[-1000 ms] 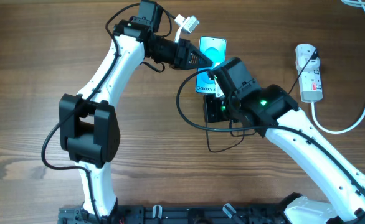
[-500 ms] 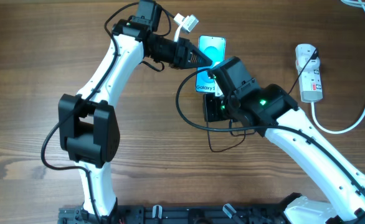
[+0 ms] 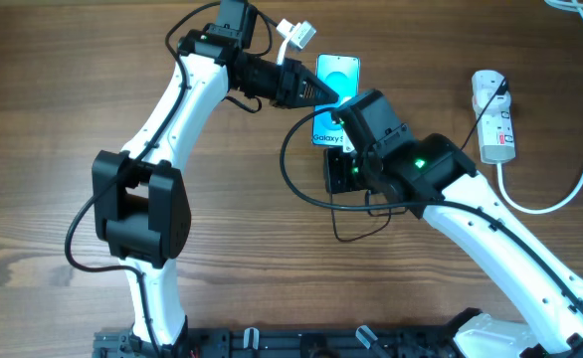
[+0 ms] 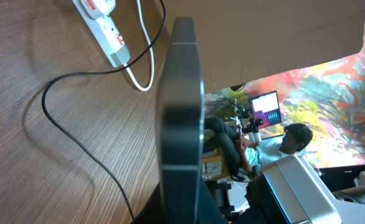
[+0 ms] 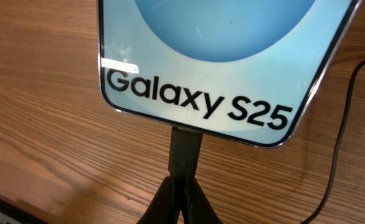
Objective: Plug charger to phone and switch on socket
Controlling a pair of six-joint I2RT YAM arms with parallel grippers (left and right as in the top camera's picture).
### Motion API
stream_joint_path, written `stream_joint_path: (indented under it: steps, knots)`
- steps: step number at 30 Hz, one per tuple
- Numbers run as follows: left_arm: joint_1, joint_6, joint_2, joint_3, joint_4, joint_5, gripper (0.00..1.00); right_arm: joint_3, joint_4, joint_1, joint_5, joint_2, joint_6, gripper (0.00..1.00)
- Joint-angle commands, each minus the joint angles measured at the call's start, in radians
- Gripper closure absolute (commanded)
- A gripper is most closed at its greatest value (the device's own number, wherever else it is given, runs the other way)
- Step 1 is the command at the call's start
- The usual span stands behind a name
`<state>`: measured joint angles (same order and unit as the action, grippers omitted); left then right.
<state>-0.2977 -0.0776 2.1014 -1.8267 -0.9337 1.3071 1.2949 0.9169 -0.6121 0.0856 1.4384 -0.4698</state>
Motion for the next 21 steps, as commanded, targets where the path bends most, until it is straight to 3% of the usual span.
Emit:
stream_joint_path:
  steps: [1, 21]
  knots:
    - [-0.017, -0.020, -0.033, 0.000, -0.026, 0.053, 0.96, 0.072, -0.061, 0.021, -0.137, -0.004, -0.001, 0.96]
    - [-0.016, -0.021, -0.033, 0.000, -0.026, 0.045, 0.96, 0.079, -0.045, 0.021, -0.137, -0.004, -0.002, 0.96]
